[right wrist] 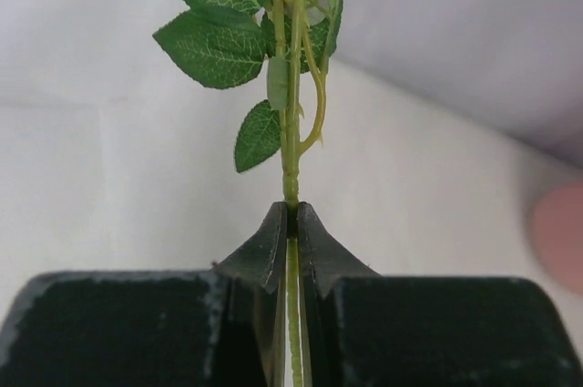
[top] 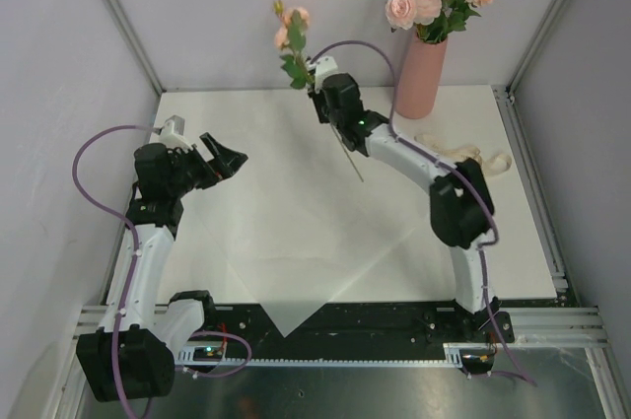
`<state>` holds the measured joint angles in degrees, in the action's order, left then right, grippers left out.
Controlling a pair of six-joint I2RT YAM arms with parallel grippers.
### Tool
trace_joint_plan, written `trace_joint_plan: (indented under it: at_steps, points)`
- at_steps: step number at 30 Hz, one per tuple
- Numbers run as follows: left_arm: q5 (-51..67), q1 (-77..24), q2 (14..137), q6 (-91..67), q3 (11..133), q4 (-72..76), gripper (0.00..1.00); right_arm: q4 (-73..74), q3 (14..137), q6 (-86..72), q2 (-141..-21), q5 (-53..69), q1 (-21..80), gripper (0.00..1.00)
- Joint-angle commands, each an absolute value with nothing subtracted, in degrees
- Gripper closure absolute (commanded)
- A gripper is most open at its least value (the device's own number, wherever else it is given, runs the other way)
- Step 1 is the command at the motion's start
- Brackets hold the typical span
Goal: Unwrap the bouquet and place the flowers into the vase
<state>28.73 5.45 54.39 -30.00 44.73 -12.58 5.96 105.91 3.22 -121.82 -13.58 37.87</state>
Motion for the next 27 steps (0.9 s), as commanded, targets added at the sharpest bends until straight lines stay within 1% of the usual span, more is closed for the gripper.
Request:
trace_joint_plan:
  at_steps: [1,6,10,13,20,27]
  points:
    - [29.9,6.1,54.4,-30.2,44.5,-11.0,0.00,-16.5,97.1,14.1,-107.9,-13.4,37.6,1.00]
    - [29.9,6.1,54.3,-30.2,44.5,-11.0,0.00,-35.1,84.6,18.1,-97.2,-6.5,35.0,1.00]
    - [30.0,6.1,54.0,-30.3,44.5,-11.1,0.00,-44.1,79.9,14.8,-91.5,1.9,29.9,1.00]
    - [30.0,6.0,53.9,-30.3,44.5,-11.0,0.00,-50.9,77.9,10.9,-89.3,7.2,25.5,1.00]
    - [30.1,6.0,53.8,-30.4,44.5,-10.9,0.00,-70.6,75.5,3.5,-90.1,13.0,16.2,1.00]
    - [30.2,6.0,53.7,-30.4,44.5,-11.0,0.00,-79.7,79.0,-1.1,-95.5,12.1,9.0,1.00]
